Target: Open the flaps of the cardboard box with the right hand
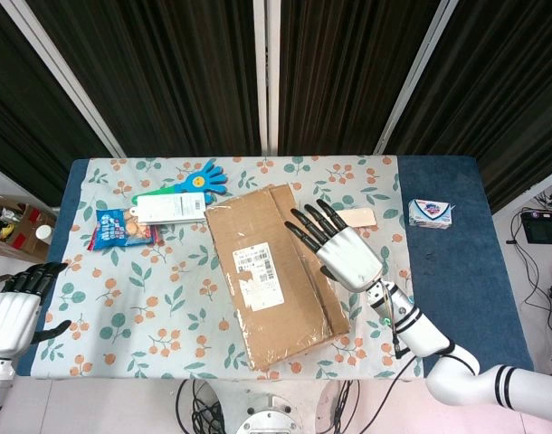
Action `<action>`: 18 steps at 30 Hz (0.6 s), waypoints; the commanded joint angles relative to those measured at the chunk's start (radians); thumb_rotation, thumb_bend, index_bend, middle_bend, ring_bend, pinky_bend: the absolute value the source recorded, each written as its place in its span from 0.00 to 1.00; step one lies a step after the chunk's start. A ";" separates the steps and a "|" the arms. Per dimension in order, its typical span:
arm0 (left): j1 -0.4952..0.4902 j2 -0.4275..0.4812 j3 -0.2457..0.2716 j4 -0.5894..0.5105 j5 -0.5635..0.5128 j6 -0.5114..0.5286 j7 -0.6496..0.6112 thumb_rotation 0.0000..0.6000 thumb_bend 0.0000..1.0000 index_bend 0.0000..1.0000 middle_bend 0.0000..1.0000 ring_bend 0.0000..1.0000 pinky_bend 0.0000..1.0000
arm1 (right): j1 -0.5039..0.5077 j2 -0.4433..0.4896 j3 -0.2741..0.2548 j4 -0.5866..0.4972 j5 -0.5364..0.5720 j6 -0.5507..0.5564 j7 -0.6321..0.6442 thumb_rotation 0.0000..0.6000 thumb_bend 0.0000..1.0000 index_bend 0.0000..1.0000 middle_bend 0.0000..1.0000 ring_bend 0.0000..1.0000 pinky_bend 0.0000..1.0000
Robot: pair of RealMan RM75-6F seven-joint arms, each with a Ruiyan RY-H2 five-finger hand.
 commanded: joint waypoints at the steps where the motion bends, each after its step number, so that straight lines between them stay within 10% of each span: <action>1: 0.000 0.001 0.002 0.003 -0.001 -0.005 -0.002 1.00 0.00 0.16 0.17 0.16 0.25 | 0.014 -0.023 -0.007 0.012 0.006 0.000 0.006 1.00 0.00 0.00 0.00 0.00 0.00; 18: 0.013 0.001 0.008 0.014 -0.010 0.000 -0.009 1.00 0.00 0.16 0.17 0.16 0.25 | 0.064 -0.100 0.012 0.008 0.013 0.052 0.116 1.00 0.00 0.00 0.00 0.00 0.00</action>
